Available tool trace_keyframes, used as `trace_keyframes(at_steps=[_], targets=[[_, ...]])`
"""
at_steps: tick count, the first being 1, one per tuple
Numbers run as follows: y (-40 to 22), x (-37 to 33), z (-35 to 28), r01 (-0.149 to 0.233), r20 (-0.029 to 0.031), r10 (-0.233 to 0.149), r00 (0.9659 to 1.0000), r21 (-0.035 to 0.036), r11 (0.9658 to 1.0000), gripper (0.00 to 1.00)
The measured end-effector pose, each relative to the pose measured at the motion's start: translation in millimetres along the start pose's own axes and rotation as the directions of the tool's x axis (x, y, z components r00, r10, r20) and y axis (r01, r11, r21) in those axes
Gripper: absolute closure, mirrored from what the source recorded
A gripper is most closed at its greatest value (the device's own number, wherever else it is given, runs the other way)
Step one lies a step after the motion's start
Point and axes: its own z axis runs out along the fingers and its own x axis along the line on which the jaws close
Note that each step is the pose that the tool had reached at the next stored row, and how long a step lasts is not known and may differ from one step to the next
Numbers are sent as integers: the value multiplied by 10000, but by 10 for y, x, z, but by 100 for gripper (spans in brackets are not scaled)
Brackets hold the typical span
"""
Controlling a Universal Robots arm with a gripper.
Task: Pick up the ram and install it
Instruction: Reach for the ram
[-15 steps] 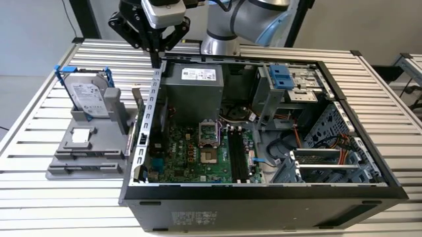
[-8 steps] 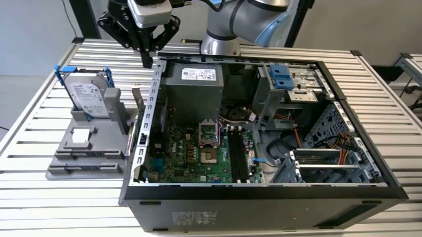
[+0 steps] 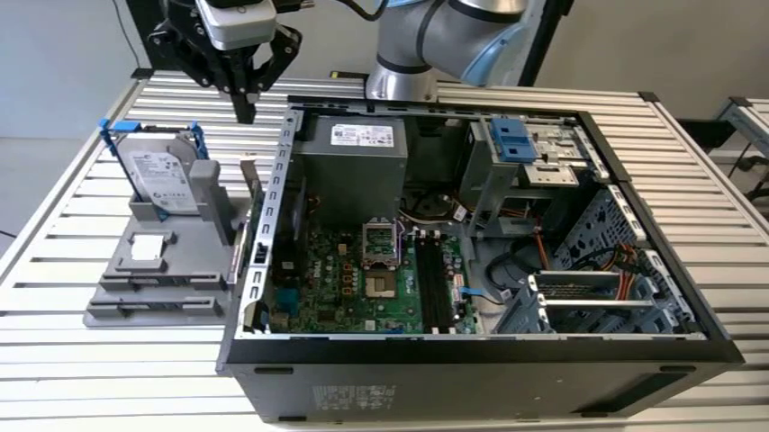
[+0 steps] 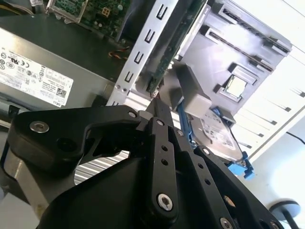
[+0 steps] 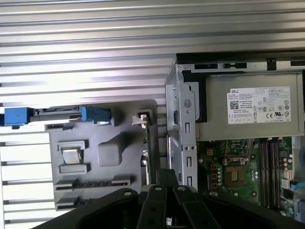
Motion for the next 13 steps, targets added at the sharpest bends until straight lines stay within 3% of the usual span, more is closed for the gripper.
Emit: trace_keyframes(at_steps=[13], targets=[[-38,487,-11,67,-3,-67,10000,-2,10000,100]])
